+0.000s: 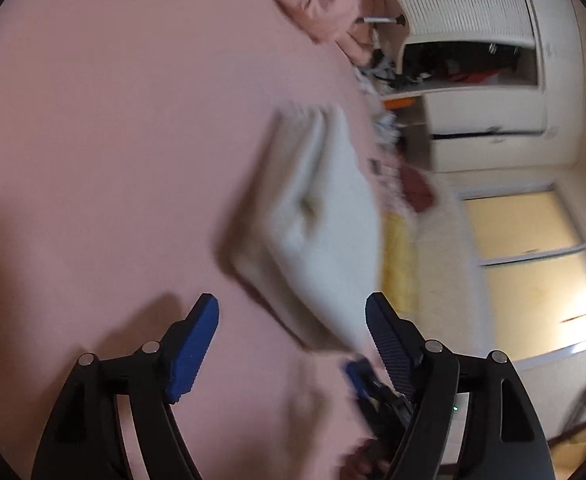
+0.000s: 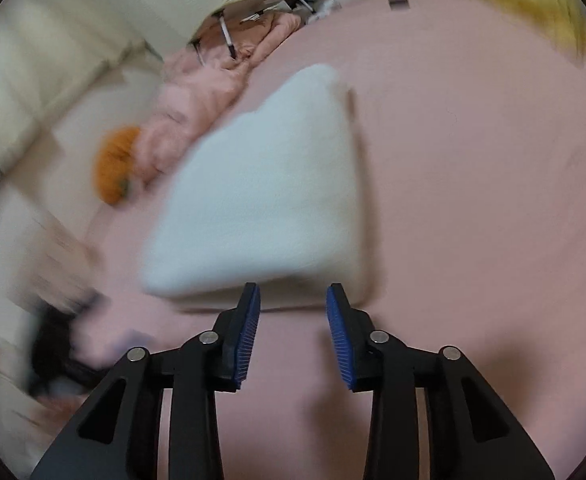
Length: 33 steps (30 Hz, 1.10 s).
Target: Fold clothes
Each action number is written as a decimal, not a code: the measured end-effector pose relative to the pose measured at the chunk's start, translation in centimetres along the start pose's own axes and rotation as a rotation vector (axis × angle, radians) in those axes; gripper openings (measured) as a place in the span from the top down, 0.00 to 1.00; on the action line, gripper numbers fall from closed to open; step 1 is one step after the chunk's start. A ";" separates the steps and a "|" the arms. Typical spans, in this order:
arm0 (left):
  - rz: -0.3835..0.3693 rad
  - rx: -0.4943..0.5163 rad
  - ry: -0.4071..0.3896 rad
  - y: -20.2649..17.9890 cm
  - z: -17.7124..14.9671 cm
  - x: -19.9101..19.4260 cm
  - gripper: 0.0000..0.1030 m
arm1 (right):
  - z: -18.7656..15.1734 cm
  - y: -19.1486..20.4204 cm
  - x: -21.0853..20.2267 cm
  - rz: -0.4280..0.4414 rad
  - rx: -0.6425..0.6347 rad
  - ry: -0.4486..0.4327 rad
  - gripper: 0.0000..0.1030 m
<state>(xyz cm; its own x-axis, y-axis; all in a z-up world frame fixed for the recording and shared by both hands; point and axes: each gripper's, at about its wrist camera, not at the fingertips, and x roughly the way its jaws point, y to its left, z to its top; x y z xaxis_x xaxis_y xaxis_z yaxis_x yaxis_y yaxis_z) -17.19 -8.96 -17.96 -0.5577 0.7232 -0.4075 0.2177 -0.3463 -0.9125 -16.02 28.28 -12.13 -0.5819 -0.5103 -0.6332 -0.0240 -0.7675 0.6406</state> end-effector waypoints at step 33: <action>-0.091 -0.150 -0.210 3.7 0.1 0.5 0.40 | 1.5 1.8 11.6 0.393 0.345 0.239 0.79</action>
<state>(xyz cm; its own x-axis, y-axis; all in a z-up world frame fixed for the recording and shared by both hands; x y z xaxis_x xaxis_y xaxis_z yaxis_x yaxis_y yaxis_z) -16.78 -9.97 -21.49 -0.7309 0.6019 -0.3216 0.2669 -0.1816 -0.9465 -24.05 21.57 -17.70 -0.4023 -0.8357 -0.3739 -0.1304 -0.3519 0.9269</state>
